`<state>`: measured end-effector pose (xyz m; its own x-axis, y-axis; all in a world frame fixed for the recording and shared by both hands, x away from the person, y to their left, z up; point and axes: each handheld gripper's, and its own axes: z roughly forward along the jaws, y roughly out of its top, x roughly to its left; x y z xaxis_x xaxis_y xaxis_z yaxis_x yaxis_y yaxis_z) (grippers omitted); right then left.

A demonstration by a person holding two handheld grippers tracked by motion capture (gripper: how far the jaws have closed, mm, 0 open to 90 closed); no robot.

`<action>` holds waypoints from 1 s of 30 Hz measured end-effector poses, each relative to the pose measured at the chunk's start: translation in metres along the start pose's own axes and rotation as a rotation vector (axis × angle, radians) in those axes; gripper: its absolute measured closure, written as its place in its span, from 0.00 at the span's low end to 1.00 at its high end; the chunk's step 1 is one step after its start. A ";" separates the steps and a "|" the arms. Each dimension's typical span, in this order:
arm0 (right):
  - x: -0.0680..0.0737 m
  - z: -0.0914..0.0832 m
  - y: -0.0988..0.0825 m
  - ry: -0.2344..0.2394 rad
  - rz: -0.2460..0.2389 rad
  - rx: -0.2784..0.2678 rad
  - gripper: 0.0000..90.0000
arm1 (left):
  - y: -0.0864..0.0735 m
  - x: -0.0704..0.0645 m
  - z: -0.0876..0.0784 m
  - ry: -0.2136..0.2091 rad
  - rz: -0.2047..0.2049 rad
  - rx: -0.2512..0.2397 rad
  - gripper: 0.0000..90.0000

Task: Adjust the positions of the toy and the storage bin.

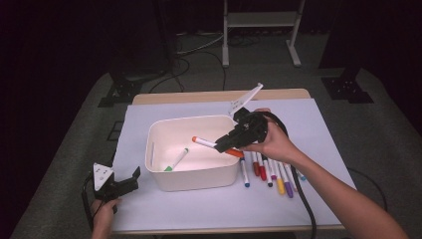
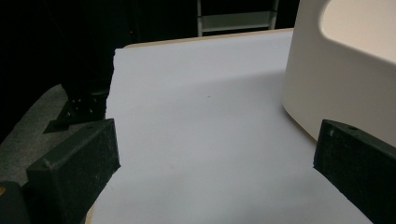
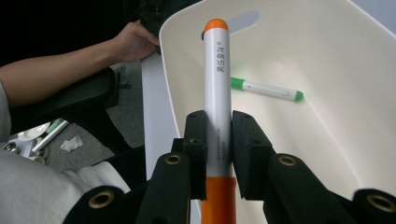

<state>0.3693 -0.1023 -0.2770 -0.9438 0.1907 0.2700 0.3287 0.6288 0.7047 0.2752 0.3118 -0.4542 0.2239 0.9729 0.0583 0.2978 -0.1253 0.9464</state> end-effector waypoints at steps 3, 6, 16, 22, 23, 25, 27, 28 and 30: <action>0.001 0.011 0.008 0.019 -0.012 0.016 0.84 | 0.000 0.000 0.000 0.000 0.000 0.000 0.00; 0.001 0.023 0.013 0.035 -0.025 0.031 0.84 | 0.000 0.000 0.000 0.000 0.001 -0.001 0.00; -0.003 0.058 0.026 0.069 -0.069 0.084 0.84 | 0.000 -0.001 0.000 0.000 0.006 -0.006 0.00; -0.006 0.076 0.031 0.091 -0.067 0.117 0.84 | 0.000 -0.001 0.000 0.000 0.007 -0.006 0.00; -0.007 0.078 0.031 0.094 -0.070 0.121 0.84 | 0.000 -0.001 0.000 0.000 0.006 -0.004 0.00; -0.008 0.084 0.032 0.105 -0.071 0.128 0.84 | 0.000 -0.001 0.000 0.000 0.006 -0.007 0.00; -0.009 0.089 0.033 0.111 -0.068 0.139 0.84 | 0.000 -0.001 0.000 -0.001 0.007 -0.007 0.00; -0.010 0.092 0.034 0.109 -0.070 0.144 0.84 | 0.000 -0.001 0.000 -0.001 0.007 -0.008 0.00; -0.010 0.096 0.035 0.111 -0.074 0.148 0.84 | 0.000 0.000 0.000 -0.002 0.004 -0.009 0.00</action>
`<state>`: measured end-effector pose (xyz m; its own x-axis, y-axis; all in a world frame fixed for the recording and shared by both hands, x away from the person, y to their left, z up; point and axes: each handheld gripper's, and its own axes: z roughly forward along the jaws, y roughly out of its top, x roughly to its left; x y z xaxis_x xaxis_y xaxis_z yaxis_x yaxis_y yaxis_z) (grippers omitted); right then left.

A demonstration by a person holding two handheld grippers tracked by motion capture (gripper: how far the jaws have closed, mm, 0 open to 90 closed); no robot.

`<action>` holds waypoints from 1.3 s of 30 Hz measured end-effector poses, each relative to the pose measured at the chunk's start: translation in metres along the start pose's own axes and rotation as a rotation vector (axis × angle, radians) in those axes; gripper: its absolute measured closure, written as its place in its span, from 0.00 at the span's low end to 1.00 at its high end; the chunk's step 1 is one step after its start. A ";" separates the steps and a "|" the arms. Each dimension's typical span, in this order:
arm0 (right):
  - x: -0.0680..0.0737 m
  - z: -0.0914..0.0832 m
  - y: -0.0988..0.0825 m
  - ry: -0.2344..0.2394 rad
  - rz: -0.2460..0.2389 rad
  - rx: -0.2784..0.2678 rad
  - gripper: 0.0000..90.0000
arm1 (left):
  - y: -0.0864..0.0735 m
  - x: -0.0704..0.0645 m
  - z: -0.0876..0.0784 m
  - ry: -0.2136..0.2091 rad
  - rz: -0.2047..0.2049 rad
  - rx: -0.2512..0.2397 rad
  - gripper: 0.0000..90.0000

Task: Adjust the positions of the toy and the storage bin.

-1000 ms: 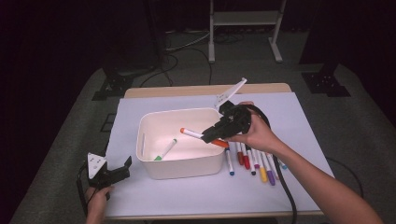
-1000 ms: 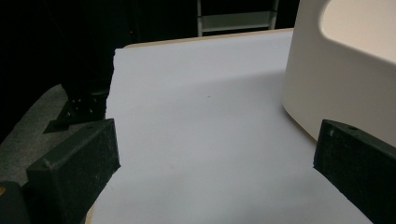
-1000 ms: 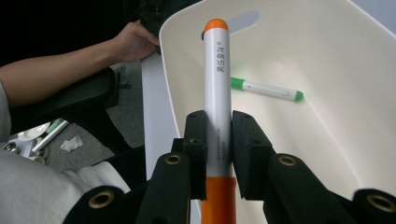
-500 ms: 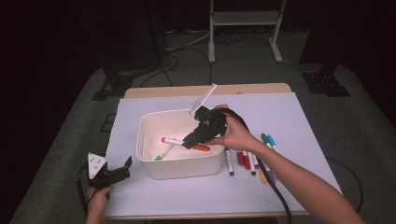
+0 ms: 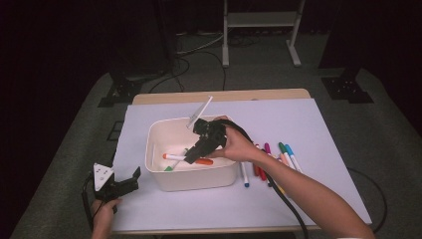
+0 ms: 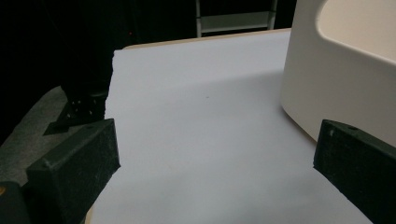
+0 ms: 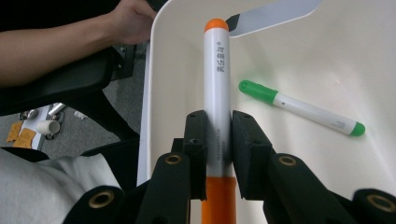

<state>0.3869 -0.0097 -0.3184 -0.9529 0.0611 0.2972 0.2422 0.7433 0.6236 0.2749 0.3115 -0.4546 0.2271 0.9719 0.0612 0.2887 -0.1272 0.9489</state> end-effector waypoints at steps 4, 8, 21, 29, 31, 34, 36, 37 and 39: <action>-0.002 0.011 0.004 0.002 -0.009 0.021 0.84 | 0.000 0.000 0.000 0.000 0.001 0.001 0.00; -0.002 0.020 0.007 0.012 -0.009 0.036 0.84 | 0.000 0.000 0.000 0.000 0.003 0.001 0.00; -0.005 0.043 0.011 0.014 -0.016 0.117 0.84 | 0.000 0.000 0.000 -0.003 -0.002 0.001 0.00; -0.005 0.047 0.011 0.003 -0.008 0.159 0.78 | 0.000 0.000 0.000 -0.003 0.002 0.003 0.00; -0.003 0.044 0.011 -0.001 -0.013 0.157 0.77 | 0.000 0.000 0.000 -0.002 -0.001 0.002 0.00; -0.001 0.036 0.011 -0.013 -0.013 0.137 0.76 | 0.000 0.000 0.000 -0.002 0.000 0.004 0.00; 0.001 0.029 0.010 -0.019 -0.016 0.123 0.76 | 0.000 0.000 0.000 -0.001 0.000 0.003 0.00; 0.002 0.025 0.010 -0.029 -0.016 0.115 0.75 | 0.000 0.000 0.000 -0.001 0.001 0.003 0.00; 0.004 0.016 0.008 -0.037 -0.016 0.088 0.74 | 0.000 0.000 0.000 0.000 0.004 0.001 0.00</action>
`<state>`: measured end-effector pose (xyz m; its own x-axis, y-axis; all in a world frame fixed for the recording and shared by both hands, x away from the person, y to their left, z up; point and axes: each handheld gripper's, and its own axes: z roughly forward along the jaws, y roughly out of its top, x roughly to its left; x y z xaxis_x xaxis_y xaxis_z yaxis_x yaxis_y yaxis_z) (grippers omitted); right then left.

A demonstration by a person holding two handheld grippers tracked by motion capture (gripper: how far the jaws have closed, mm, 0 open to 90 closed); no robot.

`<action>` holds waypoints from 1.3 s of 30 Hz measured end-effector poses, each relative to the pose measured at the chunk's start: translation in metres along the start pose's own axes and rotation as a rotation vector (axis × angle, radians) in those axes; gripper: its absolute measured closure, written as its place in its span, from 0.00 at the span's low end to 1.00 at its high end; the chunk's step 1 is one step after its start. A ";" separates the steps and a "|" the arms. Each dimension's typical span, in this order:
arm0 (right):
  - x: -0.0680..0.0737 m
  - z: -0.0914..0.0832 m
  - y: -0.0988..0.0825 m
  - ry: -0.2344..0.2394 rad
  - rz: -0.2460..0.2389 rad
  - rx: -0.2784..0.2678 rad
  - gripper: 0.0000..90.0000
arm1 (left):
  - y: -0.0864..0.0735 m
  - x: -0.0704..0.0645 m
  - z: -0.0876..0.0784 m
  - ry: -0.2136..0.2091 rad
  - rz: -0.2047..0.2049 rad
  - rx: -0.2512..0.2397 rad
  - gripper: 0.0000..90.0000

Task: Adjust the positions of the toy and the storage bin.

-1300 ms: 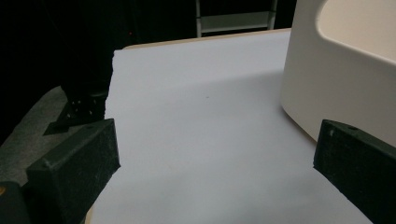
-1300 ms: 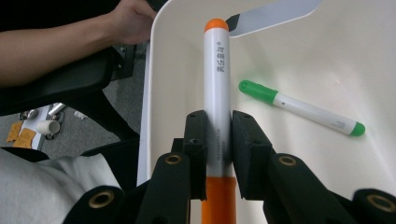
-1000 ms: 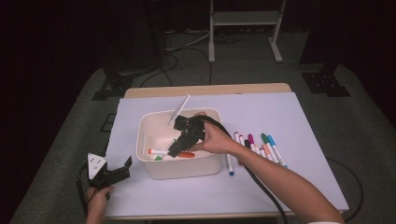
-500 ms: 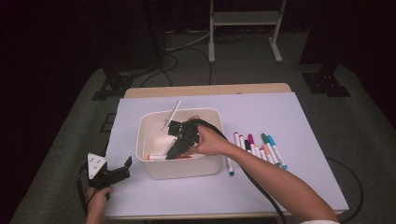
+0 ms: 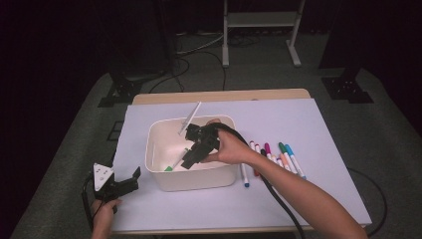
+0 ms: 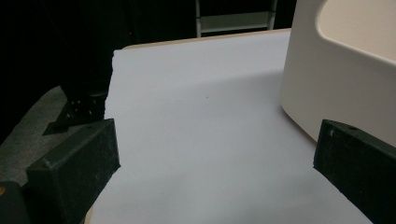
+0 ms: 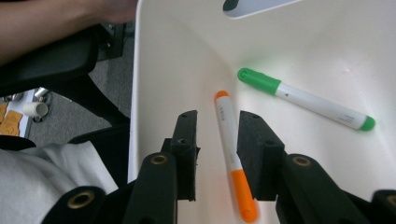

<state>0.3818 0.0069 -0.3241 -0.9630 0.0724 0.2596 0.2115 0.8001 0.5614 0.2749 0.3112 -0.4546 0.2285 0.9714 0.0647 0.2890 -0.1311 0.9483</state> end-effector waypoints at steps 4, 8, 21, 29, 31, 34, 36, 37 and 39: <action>0.004 -0.021 -0.010 -0.030 0.006 -0.037 0.72 | 0.000 0.000 0.000 0.001 0.004 0.001 0.00; 0.003 -0.042 -0.023 -0.059 0.032 -0.085 0.69 | 0.000 0.000 0.000 0.000 0.001 0.002 0.00; 0.004 -0.115 -0.093 -0.159 0.148 -0.240 0.59 | 0.000 -0.002 0.000 0.004 0.014 -0.001 0.00; 0.002 -0.144 -0.151 -0.242 0.237 -0.277 0.58 | 0.000 -0.001 0.000 0.003 0.012 0.000 0.00; -0.002 -0.147 -0.169 -0.262 0.267 -0.284 0.58 | 0.000 -0.001 0.000 0.004 0.011 0.000 0.00; -0.009 -0.150 -0.196 -0.302 0.321 -0.280 0.57 | 0.000 -0.001 0.000 0.002 0.009 0.000 0.00; -0.016 -0.150 -0.219 -0.324 0.378 -0.284 0.58 | 0.000 -0.001 0.000 0.002 0.010 0.002 0.00; -0.018 -0.150 -0.226 -0.326 0.398 -0.285 0.58 | 0.000 -0.001 0.000 0.002 0.010 0.002 0.00; -0.024 -0.149 -0.244 -0.333 0.443 -0.286 0.58 | 0.000 -0.001 0.000 0.003 0.011 0.003 0.00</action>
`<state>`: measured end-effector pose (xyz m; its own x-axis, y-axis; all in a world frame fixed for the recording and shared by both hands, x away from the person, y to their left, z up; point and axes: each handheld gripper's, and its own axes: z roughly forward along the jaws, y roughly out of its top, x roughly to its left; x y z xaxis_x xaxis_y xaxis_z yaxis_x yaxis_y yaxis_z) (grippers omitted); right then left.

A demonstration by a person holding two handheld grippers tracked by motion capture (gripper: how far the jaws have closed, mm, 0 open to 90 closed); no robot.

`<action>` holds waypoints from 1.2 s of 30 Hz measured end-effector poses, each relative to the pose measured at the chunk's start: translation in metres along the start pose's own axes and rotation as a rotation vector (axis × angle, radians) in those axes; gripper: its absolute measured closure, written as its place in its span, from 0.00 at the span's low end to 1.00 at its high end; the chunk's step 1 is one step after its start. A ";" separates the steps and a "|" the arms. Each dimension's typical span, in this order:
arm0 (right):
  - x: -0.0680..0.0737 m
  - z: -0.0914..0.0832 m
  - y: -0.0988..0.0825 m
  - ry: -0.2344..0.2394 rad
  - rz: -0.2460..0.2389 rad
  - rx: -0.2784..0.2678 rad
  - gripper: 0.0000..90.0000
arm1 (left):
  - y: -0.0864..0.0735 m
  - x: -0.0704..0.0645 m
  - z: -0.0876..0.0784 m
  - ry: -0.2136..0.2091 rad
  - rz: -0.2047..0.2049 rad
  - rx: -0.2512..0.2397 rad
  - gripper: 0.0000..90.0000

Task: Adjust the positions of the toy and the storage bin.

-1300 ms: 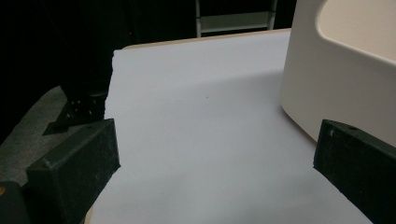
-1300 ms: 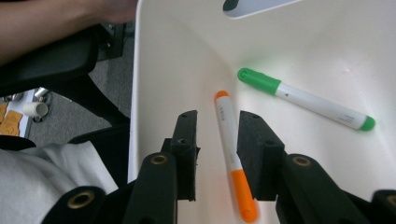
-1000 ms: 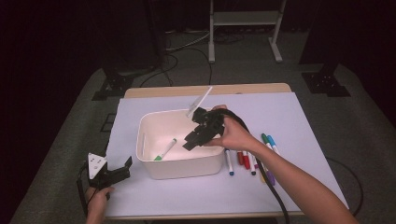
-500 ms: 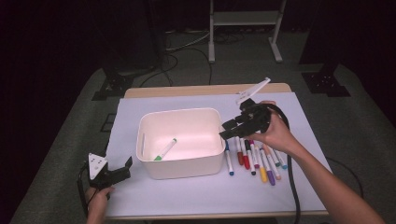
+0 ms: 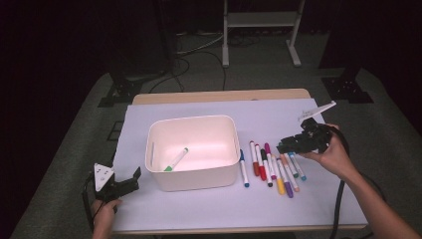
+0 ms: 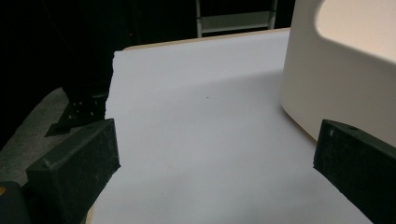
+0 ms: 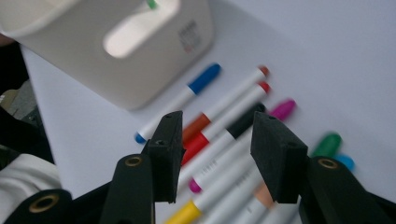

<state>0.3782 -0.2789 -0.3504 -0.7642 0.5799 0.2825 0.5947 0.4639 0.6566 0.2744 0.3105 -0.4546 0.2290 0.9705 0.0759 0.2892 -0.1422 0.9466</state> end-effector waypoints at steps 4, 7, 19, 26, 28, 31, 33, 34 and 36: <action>-0.020 -0.001 -0.023 -0.037 0.059 0.030 0.59 | 0.000 0.000 0.000 0.003 -0.006 -0.005 0.00; -0.030 -0.001 -0.038 -0.055 0.096 0.047 0.59 | 0.000 0.000 0.000 0.004 -0.004 -0.003 0.00; -0.053 0.013 -0.073 -0.122 0.203 0.047 0.64 | 0.000 0.000 0.000 0.005 -0.007 -0.004 0.00; -0.054 0.026 -0.074 -0.208 0.220 0.051 0.65 | 0.000 0.000 -0.001 0.005 -0.004 -0.004 0.00; -0.055 0.027 -0.075 -0.243 0.223 0.063 0.66 | 0.000 -0.001 -0.001 0.004 -0.003 -0.005 0.00; -0.055 0.029 -0.077 -0.291 0.219 0.094 0.67 | 0.000 0.000 0.000 0.004 -0.005 -0.005 0.00; -0.056 0.026 -0.081 -0.295 0.243 0.079 0.71 | 0.000 0.000 0.000 0.004 -0.005 -0.004 0.00; -0.056 0.025 -0.082 -0.301 0.249 0.078 0.74 | 0.000 0.000 0.000 0.005 -0.004 -0.004 0.00; -0.057 0.024 -0.084 -0.317 0.247 0.071 0.78 | 0.000 -0.001 0.000 0.005 -0.001 -0.007 0.00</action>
<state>0.3775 -0.3353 -0.4384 -0.4875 0.8525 0.1888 0.7752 0.3231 0.5428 0.2738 0.3099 -0.4548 0.2242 0.9716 0.0764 0.2828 -0.1399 0.9489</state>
